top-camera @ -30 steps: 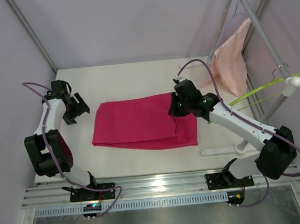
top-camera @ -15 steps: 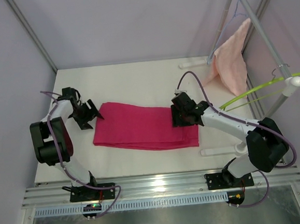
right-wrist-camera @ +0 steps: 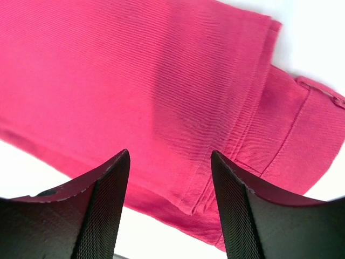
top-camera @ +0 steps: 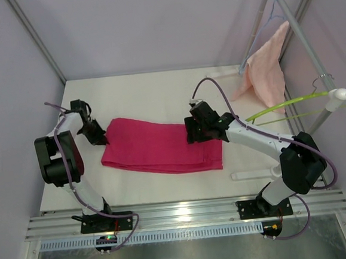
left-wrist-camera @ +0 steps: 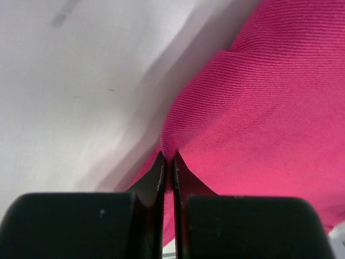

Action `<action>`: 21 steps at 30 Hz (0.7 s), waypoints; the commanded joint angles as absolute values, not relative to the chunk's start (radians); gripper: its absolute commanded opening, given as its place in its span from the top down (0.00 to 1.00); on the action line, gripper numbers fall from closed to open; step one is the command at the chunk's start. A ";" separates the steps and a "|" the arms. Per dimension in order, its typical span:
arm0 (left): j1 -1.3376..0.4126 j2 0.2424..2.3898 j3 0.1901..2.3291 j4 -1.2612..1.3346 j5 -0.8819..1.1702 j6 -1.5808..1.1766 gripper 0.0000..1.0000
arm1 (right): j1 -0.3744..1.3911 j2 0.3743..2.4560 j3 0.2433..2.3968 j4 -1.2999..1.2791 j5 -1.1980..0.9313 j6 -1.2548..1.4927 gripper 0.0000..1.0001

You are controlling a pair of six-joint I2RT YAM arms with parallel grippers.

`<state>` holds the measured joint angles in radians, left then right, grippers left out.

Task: Place the trousers on the hanger
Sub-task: Fold the trousers

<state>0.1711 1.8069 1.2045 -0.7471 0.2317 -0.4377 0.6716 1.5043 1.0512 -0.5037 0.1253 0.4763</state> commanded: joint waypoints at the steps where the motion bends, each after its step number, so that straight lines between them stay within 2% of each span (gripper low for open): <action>1: 0.248 1.758 1.241 -0.788 0.010 -0.433 1.00 | 0.718 1.538 1.117 -0.408 0.042 0.416 0.35; 5: 0.278 1.721 1.203 -0.798 -0.127 -0.433 1.00 | 0.732 1.620 1.144 -0.376 0.041 0.436 0.34; 6: 0.278 1.703 1.192 -0.799 -0.214 -0.442 1.00 | 0.732 1.640 1.153 -0.376 0.040 0.442 0.34; 10: 0.281 1.690 1.175 -0.801 -0.287 -0.437 0.98 | 0.750 1.718 1.215 -0.361 0.032 0.456 0.34; 19: 0.295 1.687 1.169 -0.818 -0.287 -0.457 0.96 | 0.752 1.870 1.267 -0.302 -0.026 0.492 0.34; 21: 0.302 1.686 1.167 -0.819 -0.272 -0.463 0.96 | 0.750 1.882 1.266 -0.290 -0.044 0.494 0.37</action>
